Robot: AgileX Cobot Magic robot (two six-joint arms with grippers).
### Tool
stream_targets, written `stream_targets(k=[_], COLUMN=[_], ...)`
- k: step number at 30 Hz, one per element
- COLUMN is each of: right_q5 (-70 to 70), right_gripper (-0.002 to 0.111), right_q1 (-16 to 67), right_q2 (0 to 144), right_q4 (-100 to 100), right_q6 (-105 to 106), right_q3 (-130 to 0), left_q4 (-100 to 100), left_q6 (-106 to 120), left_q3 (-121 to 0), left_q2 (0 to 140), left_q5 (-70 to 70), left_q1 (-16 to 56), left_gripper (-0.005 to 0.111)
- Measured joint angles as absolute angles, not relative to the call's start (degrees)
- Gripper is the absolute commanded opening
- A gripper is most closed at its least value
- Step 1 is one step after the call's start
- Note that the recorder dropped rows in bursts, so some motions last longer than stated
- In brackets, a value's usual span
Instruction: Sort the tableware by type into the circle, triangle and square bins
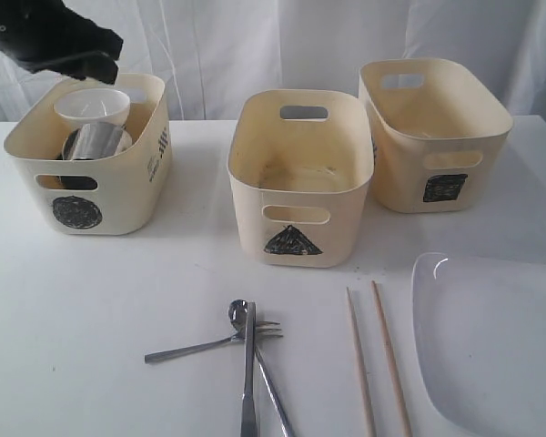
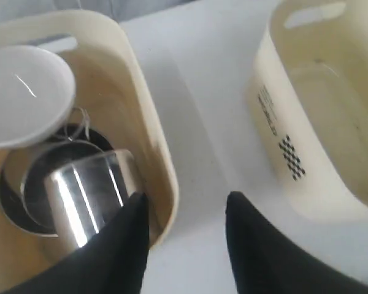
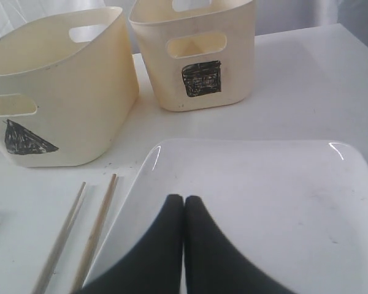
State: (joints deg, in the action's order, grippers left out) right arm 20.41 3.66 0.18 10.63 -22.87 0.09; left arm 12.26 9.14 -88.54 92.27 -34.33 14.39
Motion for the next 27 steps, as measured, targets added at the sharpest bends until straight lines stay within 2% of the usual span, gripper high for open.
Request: stream_targets(k=[9, 16, 20, 27], right_q5=[20.4, 20.4, 20.4, 20.4], right_gripper=[0.000, 0.000, 0.000, 0.000], right_q1=[3.7, 3.7, 3.7, 3.7], right_q2=[0.2, 0.2, 0.2, 0.2], right_q4=[10.6, 10.6, 10.6, 10.6], right_q6=[-22.9, -22.9, -22.9, -22.9], right_q3=[0.1, 0.1, 0.1, 0.1], left_q4=[13.2, 14.1, 14.5, 15.0], left_q6=[9.1, 9.1, 9.8, 18.5], left_q3=[-67.6, -55.0, -50.2, -49.1], left_q2=[78.6, 74.5, 74.5, 76.5], left_q5=[-34.3, -33.0, -29.6, -25.2], left_q1=[20.6, 25.5, 28.9, 34.1], left_gripper=[0.045, 0.045, 0.045, 0.045])
